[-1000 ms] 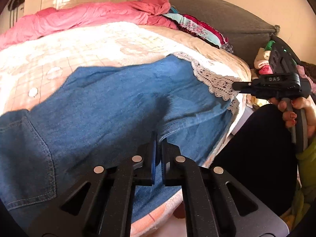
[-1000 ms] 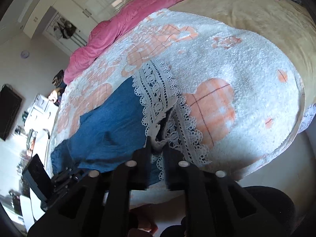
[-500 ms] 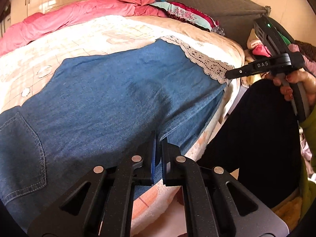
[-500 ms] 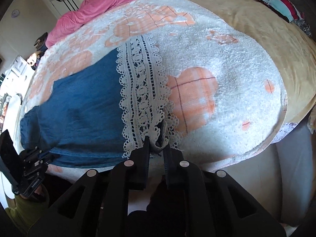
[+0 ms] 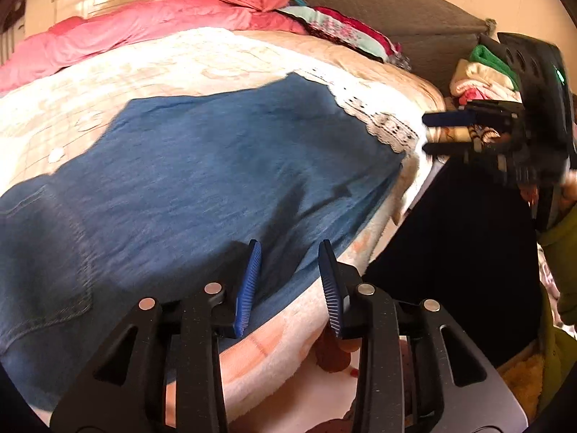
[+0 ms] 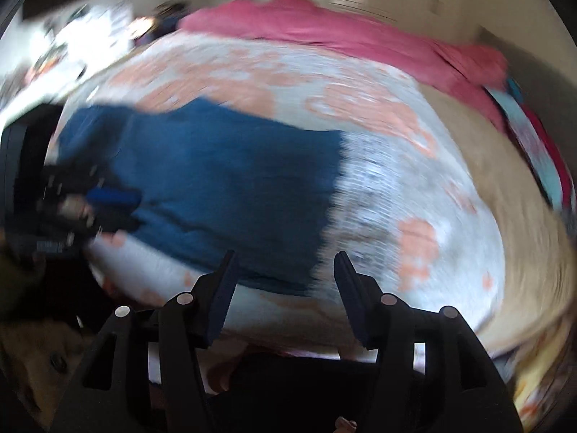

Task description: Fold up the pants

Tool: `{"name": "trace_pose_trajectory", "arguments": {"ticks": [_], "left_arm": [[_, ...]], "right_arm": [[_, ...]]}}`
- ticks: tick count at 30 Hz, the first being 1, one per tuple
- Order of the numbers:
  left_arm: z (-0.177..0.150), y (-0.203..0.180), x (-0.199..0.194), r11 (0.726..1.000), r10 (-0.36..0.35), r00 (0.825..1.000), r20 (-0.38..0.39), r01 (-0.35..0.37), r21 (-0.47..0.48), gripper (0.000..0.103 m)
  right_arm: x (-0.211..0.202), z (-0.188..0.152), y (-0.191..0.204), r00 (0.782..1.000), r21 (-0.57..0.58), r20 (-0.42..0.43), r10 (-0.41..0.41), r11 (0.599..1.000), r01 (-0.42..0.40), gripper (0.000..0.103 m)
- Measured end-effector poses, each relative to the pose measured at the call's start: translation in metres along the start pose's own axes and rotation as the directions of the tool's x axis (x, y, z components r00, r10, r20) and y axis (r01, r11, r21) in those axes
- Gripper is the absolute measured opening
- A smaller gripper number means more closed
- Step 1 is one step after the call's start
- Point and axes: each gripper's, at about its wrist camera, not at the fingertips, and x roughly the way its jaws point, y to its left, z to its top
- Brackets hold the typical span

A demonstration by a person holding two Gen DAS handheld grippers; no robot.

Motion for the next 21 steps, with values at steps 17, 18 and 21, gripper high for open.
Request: {"name": "trace_pose_trajectory", "arguments": {"ticks": [17,18,21], "left_arm": [[-0.009,0.006,0.005,0.999,0.051,0.999,-0.011,-0.051,0.000,0.026],[-0.009,0.007,0.003,0.999,0.043,0.999,-0.014,-0.043,-0.004,0.024],[-0.011,0.010,0.001,1.000,0.028,0.999,-0.020,-0.028,0.001,0.024]], "right_arm": [[0.083,0.021,0.065,0.961,-0.436,-0.271,-0.048,0.897,-0.078,0.004],[0.081,0.021,0.064,0.959,-0.449,-0.279,-0.051,0.890,-0.083,0.003],[0.078,0.019,0.058,0.948,-0.455,-0.315,-0.041,0.883,-0.112,0.003]]}}
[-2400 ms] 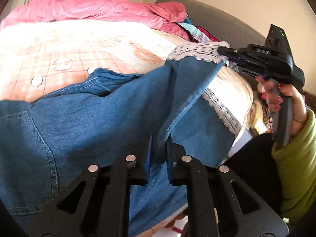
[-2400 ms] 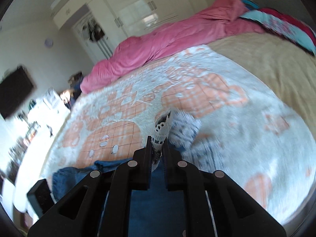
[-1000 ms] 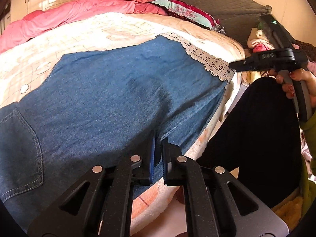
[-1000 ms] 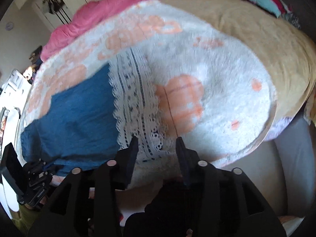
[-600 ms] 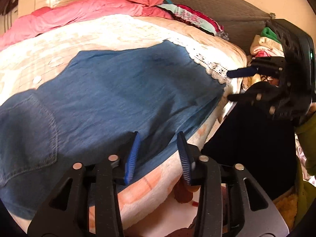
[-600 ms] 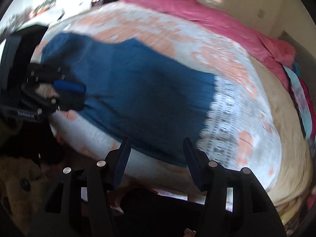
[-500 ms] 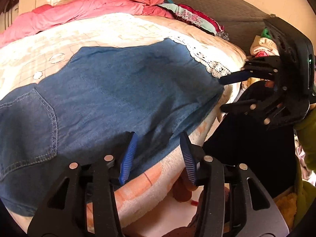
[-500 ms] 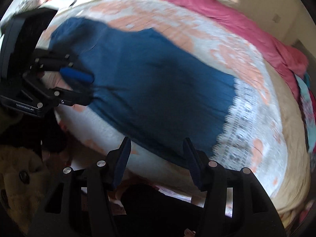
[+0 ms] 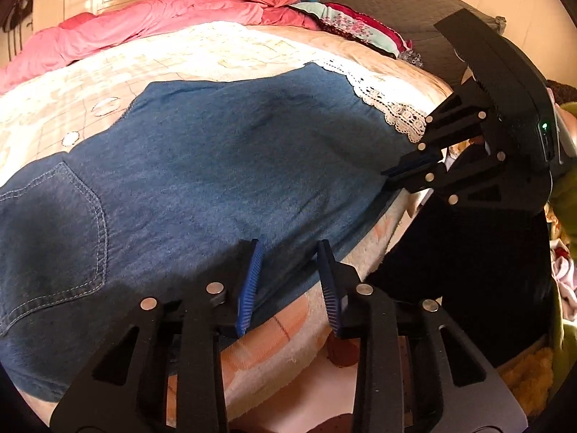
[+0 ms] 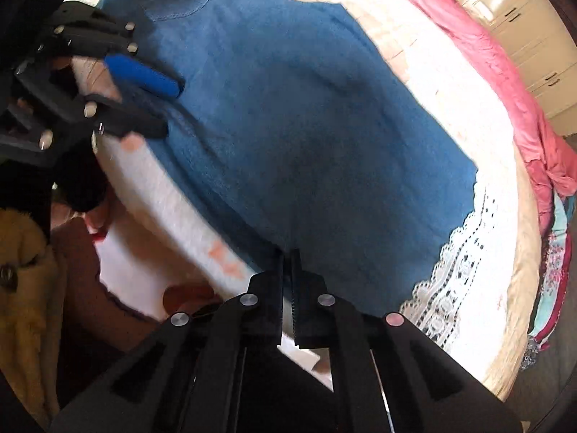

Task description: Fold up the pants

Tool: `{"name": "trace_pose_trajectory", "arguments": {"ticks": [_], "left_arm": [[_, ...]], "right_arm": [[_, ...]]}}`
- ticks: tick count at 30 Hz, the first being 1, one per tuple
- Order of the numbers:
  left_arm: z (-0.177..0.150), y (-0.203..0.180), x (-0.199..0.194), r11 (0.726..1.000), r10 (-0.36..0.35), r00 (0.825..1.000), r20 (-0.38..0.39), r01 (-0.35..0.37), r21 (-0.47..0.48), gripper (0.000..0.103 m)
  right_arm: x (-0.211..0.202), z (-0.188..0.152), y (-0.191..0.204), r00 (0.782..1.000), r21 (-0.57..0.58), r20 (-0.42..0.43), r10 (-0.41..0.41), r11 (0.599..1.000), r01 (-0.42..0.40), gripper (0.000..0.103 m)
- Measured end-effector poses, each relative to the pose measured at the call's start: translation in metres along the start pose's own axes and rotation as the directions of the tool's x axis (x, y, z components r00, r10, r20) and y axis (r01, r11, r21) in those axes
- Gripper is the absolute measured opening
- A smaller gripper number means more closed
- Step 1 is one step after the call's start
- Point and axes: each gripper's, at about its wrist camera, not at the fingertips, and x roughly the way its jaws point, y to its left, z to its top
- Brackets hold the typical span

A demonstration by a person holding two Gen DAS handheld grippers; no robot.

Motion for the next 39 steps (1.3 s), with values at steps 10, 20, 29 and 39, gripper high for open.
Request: {"name": "trace_pose_trajectory", "arguments": {"ticks": [10,20,29,39], "left_arm": [[-0.002,0.007,-0.009,1.000,-0.019,1.000,-0.004,0.019,-0.019,0.024],[0.006,-0.007,-0.025,1.000,0.005,0.999,0.045,-0.005,0.006,0.034],[0.026,-0.064,0.026,0.972,0.093,0.996,-0.017,-0.087,0.218,0.023],[0.015,-0.074,0.033,0.969,0.081,0.996,-0.041,-0.069,0.239,0.000]], "right_arm": [[-0.018,-0.020,-0.022,0.992,0.114,0.057,0.114,0.986,-0.120,0.006],[-0.046,-0.051,-0.082,0.990,0.310,0.141,0.021,0.949,-0.064,0.032],[-0.013,-0.059,-0.125,0.998,0.416,0.051,0.024,0.908,-0.043,0.039],[0.000,-0.072,-0.125,0.998,0.432,0.005,0.056,0.900,-0.053,0.048]]}}
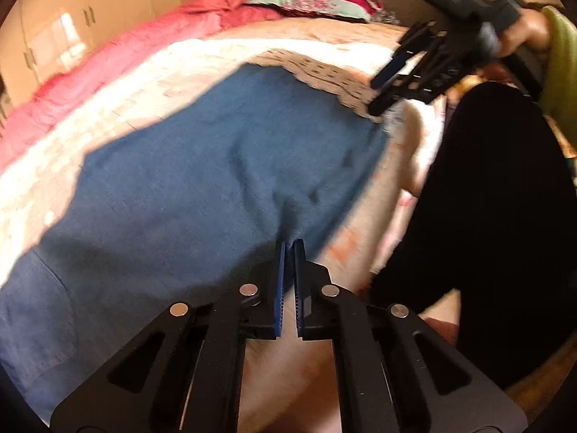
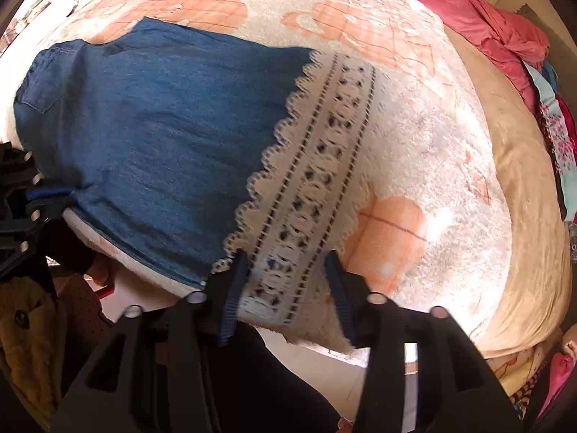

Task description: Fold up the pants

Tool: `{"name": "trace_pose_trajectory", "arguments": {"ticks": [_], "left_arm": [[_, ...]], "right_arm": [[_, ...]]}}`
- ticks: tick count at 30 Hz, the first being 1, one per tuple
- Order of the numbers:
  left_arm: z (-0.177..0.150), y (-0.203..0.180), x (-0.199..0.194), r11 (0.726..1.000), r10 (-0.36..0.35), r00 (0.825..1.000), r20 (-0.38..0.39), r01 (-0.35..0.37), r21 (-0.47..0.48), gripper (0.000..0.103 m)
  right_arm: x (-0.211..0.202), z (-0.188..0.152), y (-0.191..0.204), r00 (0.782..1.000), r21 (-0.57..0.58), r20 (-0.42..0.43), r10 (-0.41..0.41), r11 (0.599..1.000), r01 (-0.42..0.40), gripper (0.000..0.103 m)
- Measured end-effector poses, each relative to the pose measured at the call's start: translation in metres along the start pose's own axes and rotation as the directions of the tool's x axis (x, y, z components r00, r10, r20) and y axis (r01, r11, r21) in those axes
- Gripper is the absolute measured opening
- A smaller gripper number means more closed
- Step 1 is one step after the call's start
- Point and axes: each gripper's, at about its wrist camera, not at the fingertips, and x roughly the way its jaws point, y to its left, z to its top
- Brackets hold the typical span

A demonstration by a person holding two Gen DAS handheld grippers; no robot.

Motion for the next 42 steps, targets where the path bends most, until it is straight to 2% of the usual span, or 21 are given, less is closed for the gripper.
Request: {"name": "trace_pose_trajectory", "arguments": {"ticks": [5,7,9,11,12,13,15,17,20,21,23,24,26,29,31,32,33,35,38,40,42], "left_arm": [[-0.004,0.011,0.004,0.995,-0.059,0.998,-0.002,0.058,-0.084,0.003],[0.000,0.014,-0.015,0.990,-0.105,0.993,0.049,0.110,-0.093,0.014],[0.004,0.021,-0.035,0.986,-0.120,0.987,0.106,0.131,-0.106,0.030],[0.013,0.034,-0.047,0.982,-0.105,0.983,0.153,0.127,-0.143,0.035],[0.020,0.047,-0.052,0.982,-0.066,0.983,0.170,0.095,-0.165,0.037],[0.025,0.057,-0.055,0.982,-0.016,0.985,0.171,0.047,-0.181,0.038],[0.037,0.085,-0.053,0.971,0.103,0.986,0.132,-0.071,-0.229,0.039],[0.046,0.112,-0.052,0.950,0.144,0.983,0.114,-0.105,-0.295,0.039],[0.054,0.155,-0.044,0.915,0.151,0.986,0.070,-0.113,-0.386,0.041],[0.057,0.167,-0.037,0.908,0.154,0.987,0.036,-0.128,-0.399,0.042],[0.062,0.180,-0.023,0.904,0.140,0.990,0.007,-0.126,-0.408,0.043],[0.064,0.188,-0.012,0.901,0.092,0.996,-0.009,-0.087,-0.424,0.043],[0.066,0.199,0.002,0.891,0.037,0.999,-0.028,-0.045,-0.451,0.045],[0.068,0.209,0.028,0.892,0.030,0.996,-0.079,-0.062,-0.448,0.045],[0.067,0.213,0.042,0.890,0.007,0.995,-0.096,-0.051,-0.454,0.045],[0.066,0.213,0.046,0.889,0.001,0.996,-0.091,-0.042,-0.455,0.040],[0.066,0.211,0.048,0.894,-0.005,0.997,-0.076,-0.029,-0.448,0.025],[0.067,0.209,0.047,0.895,-0.037,0.999,-0.036,0.017,-0.445,0.008],[0.068,0.212,0.035,0.887,-0.035,0.999,0.038,0.049,-0.459,0.005],[0.070,0.222,0.023,0.869,-0.031,0.993,0.113,0.083,-0.488,0.005],[0.072,0.225,0.024,0.876,0.005,0.993,0.116,0.051,-0.479,0.005]], "right_arm": [[-0.003,0.001,0.000,1.000,-0.004,0.005,-0.002,1.000,0.002,0.048],[-0.014,0.000,-0.002,0.999,0.015,0.044,-0.007,1.000,0.006,0.048],[-0.035,0.001,-0.003,0.990,0.045,0.143,0.007,0.999,-0.014,0.049],[-0.050,0.008,-0.002,0.975,0.070,0.219,0.030,0.996,-0.047,0.049],[-0.056,0.016,0.002,0.965,0.062,0.257,0.051,0.996,-0.069,0.049],[-0.059,0.023,0.007,0.960,0.047,0.275,0.062,0.996,-0.078,0.056],[-0.061,0.039,0.020,0.949,0.008,0.309,0.065,0.997,-0.072,0.070],[-0.057,0.056,0.032,0.938,-0.012,0.337,0.077,0.997,-0.077,0.070],[-0.041,0.067,0.034,0.910,0.025,0.384,0.155,0.984,-0.178,0.070],[-0.032,0.066,0.035,0.917,0.050,0.374,0.142,0.984,-0.173,0.070],[-0.025,0.061,0.035,0.934,0.068,0.350,0.068,0.993,-0.098,0.070],[-0.023,0.060,0.036,0.937,0.071,0.344,0.055,0.994,-0.084,0.070],[-0.021,0.057,0.033,0.934,0.071,0.346,0.083,0.991,-0.114,0.070],[-0.008,0.052,0.030,0.948,0.087,0.298,0.114,0.985,-0.146,0.070],[0.007,0.052,0.027,0.967,0.117,0.230,0.109,0.983,-0.139,0.070],[0.011,0.052,0.027,0.971,0.123,0.211,0.113,0.982,-0.141,0.070],[0.014,0.052,0.029,0.973,0.125,0.200,0.112,0.982,-0.139,0.070],[0.014,0.052,0.033,0.976,0.118,0.193,0.101,0.985,-0.126,0.072],[0.018,0.055,0.035,0.979,0.108,0.181,0.097,0.987,-0.118,0.077],[0.019,0.055,0.037,0.980,0.104,0.175,0.099,0.988,-0.118,0.080],[0.021,0.059,0.038,0.981,0.105,0.167,0.096,0.988,-0.114,0.080]]}}
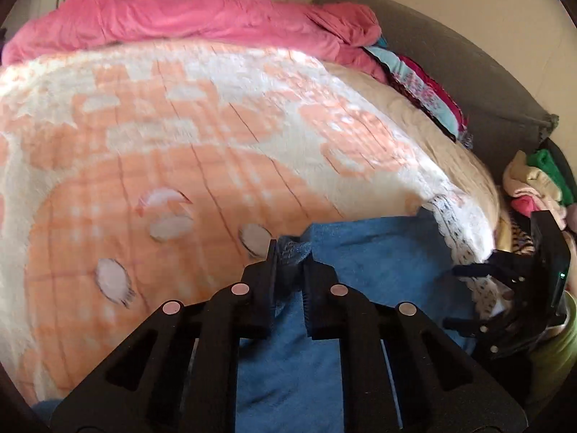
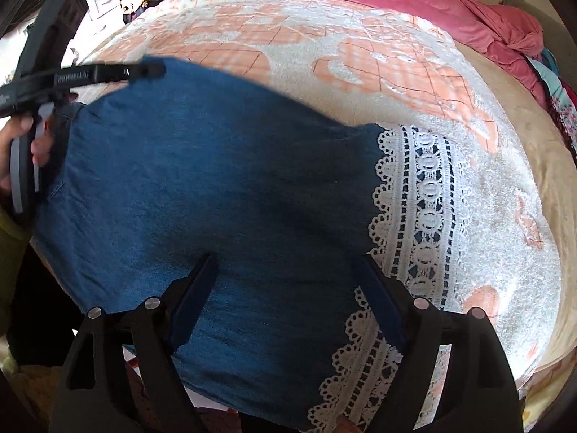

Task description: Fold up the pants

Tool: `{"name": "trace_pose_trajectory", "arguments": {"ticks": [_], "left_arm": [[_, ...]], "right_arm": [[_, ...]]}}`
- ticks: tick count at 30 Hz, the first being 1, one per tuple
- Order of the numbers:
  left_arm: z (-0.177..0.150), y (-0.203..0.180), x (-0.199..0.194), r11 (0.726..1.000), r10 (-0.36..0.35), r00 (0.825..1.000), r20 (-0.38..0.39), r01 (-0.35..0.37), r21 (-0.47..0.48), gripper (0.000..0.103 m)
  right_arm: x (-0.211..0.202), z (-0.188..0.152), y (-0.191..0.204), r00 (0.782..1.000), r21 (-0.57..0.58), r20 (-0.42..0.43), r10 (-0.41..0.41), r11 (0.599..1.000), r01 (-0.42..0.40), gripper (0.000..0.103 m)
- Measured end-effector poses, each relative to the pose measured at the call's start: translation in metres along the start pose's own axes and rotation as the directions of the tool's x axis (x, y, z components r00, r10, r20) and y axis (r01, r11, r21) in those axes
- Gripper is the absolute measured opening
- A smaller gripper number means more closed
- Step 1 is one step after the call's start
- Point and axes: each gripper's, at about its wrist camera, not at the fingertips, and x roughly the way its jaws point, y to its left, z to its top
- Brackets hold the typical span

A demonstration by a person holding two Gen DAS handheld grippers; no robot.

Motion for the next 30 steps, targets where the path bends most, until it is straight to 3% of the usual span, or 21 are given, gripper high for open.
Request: {"name": "trace_pose_trajectory", "arguments": {"ticks": [4,7,9,10,13,17,19,23,25,27,30], "left_arm": [[-0.012,0.004,0.035,0.998,0.065,0.994,-0.083,-0.065,0.001,0.008],[-0.010,-0.001,0.026,0.997,0.079,0.996,-0.051,-0.078,0.021,0.013],[-0.007,-0.003,0.013,0.997,0.067,0.998,-0.005,-0.067,0.024,0.028],[-0.006,-0.003,0.007,0.998,0.065,0.998,0.009,-0.065,0.023,0.030],[-0.007,-0.006,-0.006,0.997,0.073,0.997,0.030,-0.073,0.027,0.036],[-0.012,-0.013,-0.016,0.999,0.040,0.999,0.030,-0.041,0.030,0.037],[-0.016,-0.021,-0.017,0.998,0.030,0.999,0.020,-0.031,0.048,0.038],[-0.024,-0.033,-0.013,0.995,0.042,0.999,-0.003,-0.042,0.096,0.041],[-0.027,-0.034,-0.008,0.991,0.076,0.997,-0.013,-0.074,0.108,0.042],[-0.027,-0.030,-0.004,0.994,0.068,0.997,-0.024,-0.065,0.091,0.044],[-0.030,-0.027,0.002,0.994,0.072,0.997,-0.041,-0.069,0.081,0.046]], "right_arm": [[0.005,0.005,-0.002,1.000,0.008,-0.007,0.007,1.000,-0.007,0.082],[0.000,0.004,-0.002,1.000,0.009,0.011,0.019,1.000,-0.019,0.082],[-0.014,0.005,-0.012,0.995,0.051,0.080,0.060,0.997,-0.064,0.082],[-0.031,0.007,-0.026,0.984,0.103,0.169,0.064,0.991,-0.082,0.082],[-0.056,0.013,-0.068,0.961,0.257,0.278,-0.005,0.964,-0.069,0.082],[-0.041,0.035,-0.117,0.973,0.400,0.228,0.025,0.909,-0.117,0.077],[-0.019,0.050,-0.136,0.984,0.444,0.172,0.040,0.889,-0.114,0.065],[0.020,0.051,-0.141,0.987,0.460,0.125,0.101,0.875,-0.147,0.060],[0.023,0.047,-0.134,0.988,0.434,0.113,0.101,0.890,-0.141,0.055],[0.020,0.046,-0.128,0.989,0.384,0.120,0.091,0.914,-0.131,0.044],[0.023,0.045,-0.121,0.988,0.355,0.123,0.098,0.925,-0.136,0.038]]}}
